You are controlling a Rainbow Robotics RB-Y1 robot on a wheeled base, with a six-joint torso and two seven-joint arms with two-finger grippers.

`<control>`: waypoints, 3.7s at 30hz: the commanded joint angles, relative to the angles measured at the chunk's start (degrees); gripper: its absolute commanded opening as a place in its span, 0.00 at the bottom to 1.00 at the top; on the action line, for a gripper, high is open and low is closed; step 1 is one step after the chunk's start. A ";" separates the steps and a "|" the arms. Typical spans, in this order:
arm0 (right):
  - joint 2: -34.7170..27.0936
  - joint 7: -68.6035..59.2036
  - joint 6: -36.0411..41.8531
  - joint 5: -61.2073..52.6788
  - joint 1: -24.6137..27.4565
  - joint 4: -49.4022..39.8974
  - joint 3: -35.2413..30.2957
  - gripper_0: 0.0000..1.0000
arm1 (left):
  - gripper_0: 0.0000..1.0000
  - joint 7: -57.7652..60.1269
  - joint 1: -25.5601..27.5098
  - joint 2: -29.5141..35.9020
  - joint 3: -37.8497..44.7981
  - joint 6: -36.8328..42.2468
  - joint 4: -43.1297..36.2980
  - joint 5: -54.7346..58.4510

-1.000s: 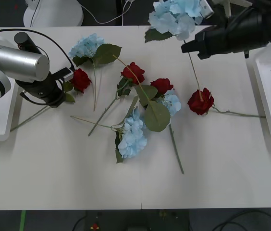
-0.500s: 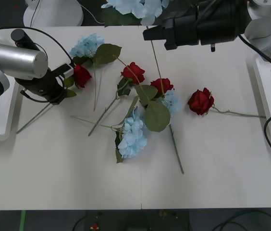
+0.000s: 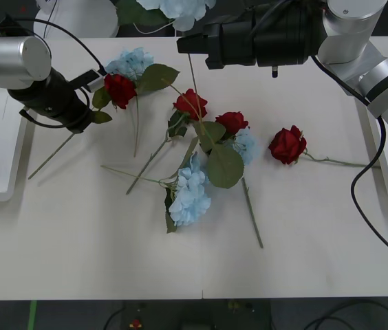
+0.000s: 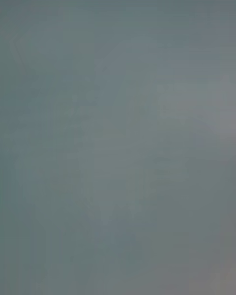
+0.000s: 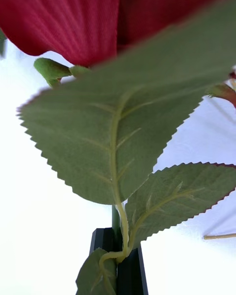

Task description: Put the red flowers into the right box and the blue flowers into the left box

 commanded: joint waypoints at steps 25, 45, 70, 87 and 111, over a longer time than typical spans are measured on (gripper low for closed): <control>-1.05 -2.87 -1.48 0.01 -2.88 -1.82 1.59 0.00 | 0.00 -16.29 8.59 4.48 23.54 19.99 -1.80 36.16; -12.83 -20.10 2.91 19.78 -2.97 19.71 8.09 0.00 | 0.00 8.32 9.03 2.81 23.01 23.24 -9.09 59.01; -15.20 -17.99 6.60 24.53 -2.88 28.06 8.26 1.00 | 0.00 1.64 8.94 1.23 3.68 -0.93 -30.10 68.24; -21.62 -6.12 17.15 -9.92 5.64 10.31 8.18 1.00 | 0.00 -0.03 8.94 0.79 3.68 -1.90 -30.18 68.33; -20.74 -4.98 3.53 -27.59 35.53 -26.08 3.61 1.00 | 0.00 -0.03 8.94 0.79 3.68 -1.90 -30.18 68.33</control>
